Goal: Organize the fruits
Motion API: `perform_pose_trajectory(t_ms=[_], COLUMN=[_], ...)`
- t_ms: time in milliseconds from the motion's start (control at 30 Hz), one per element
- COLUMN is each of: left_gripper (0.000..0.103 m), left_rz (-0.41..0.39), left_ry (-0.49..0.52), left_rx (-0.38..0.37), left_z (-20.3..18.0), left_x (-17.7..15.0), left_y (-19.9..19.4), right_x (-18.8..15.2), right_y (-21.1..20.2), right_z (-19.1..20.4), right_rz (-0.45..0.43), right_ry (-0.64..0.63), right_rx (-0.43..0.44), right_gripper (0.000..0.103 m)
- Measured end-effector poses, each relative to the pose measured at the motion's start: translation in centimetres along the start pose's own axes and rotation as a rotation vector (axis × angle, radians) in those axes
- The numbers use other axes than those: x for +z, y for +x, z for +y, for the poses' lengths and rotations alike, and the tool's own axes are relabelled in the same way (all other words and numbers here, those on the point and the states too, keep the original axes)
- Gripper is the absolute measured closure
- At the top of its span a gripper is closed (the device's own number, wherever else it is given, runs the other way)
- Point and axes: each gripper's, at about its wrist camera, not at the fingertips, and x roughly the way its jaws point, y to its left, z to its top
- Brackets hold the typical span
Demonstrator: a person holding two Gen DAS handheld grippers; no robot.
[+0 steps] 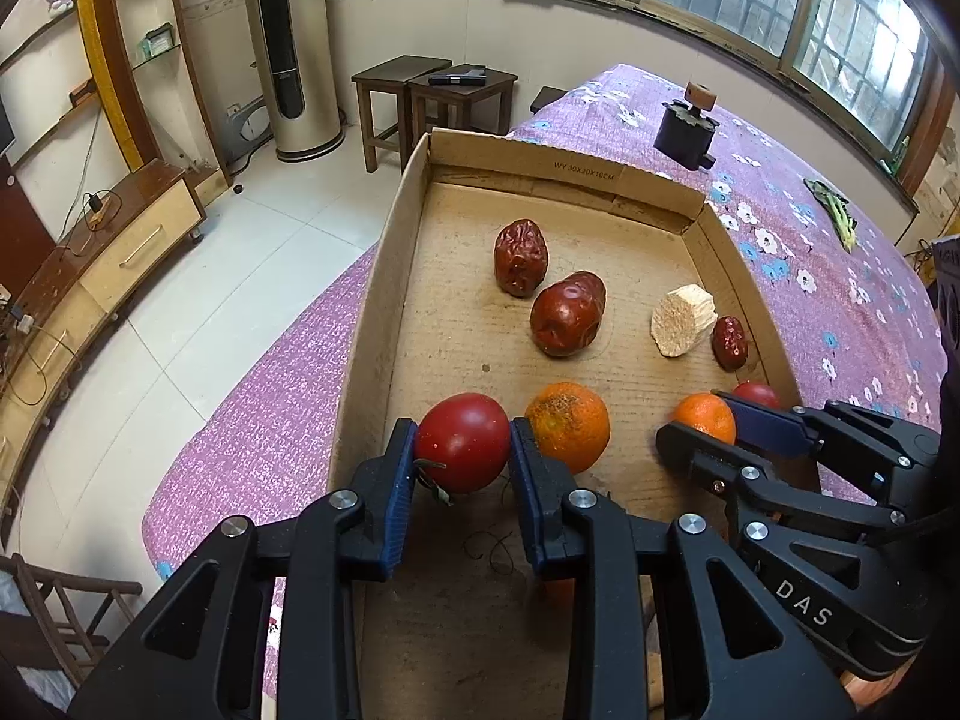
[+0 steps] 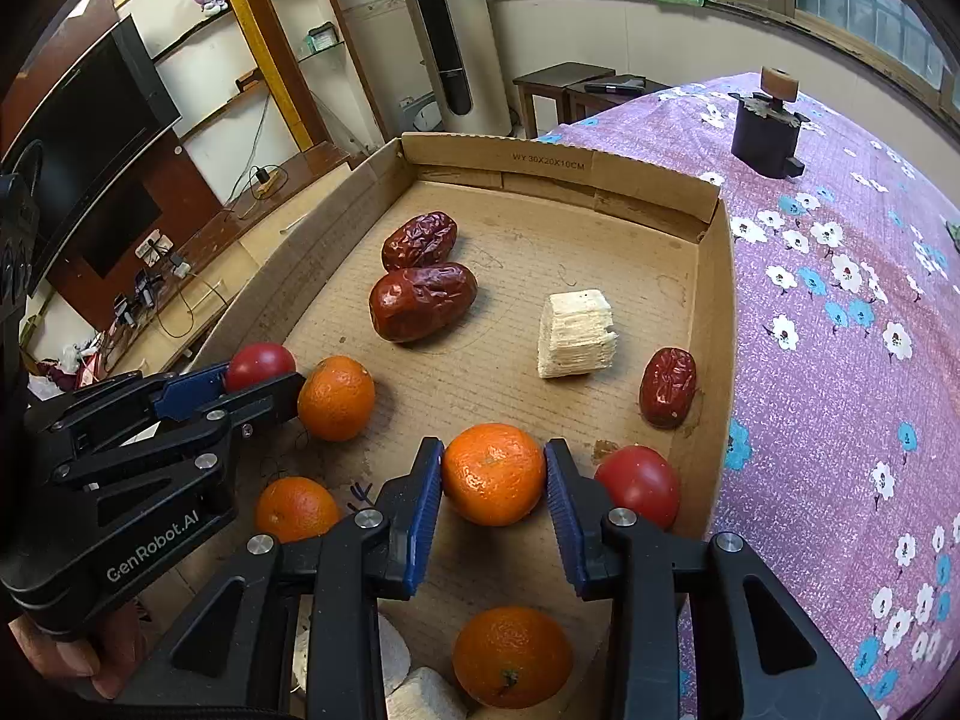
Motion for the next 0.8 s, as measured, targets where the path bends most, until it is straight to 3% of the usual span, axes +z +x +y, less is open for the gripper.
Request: perform_pose_trajectory(t_ms=[200, 533, 667, 800], left_gripper=[0.061, 0.053, 0.048, 0.045], left_rz=[-0.014, -0.029, -0.054, -0.069], left_ry=[0.004, 0.011, 0.013, 0.030], left_rx=[0.001, -0.007, -0.010, -0.010], left_z=[-0.4, -0.8, -0.8, -1.1], left_x=[-0.3, -1.6, -2.3, -2.9], left_y=[-0.5, -1.5, -2.5, -3.3], right_x=[-0.2, -0.6, -0.9, -1.3], right_y=[-0.1, -1.4, -2.0, -2.3], right_z=[0.0, -0.3, -0.2, -0.4], right_rz=[0.005, -0.015, -0.016, -0.011], right_ry=[0.000, -0.001, -0.035, -0.064], right_rx=[0.003, 0.002, 0.021, 0.031], right_gripper=[0.064, 0.061, 0.052, 0.052])
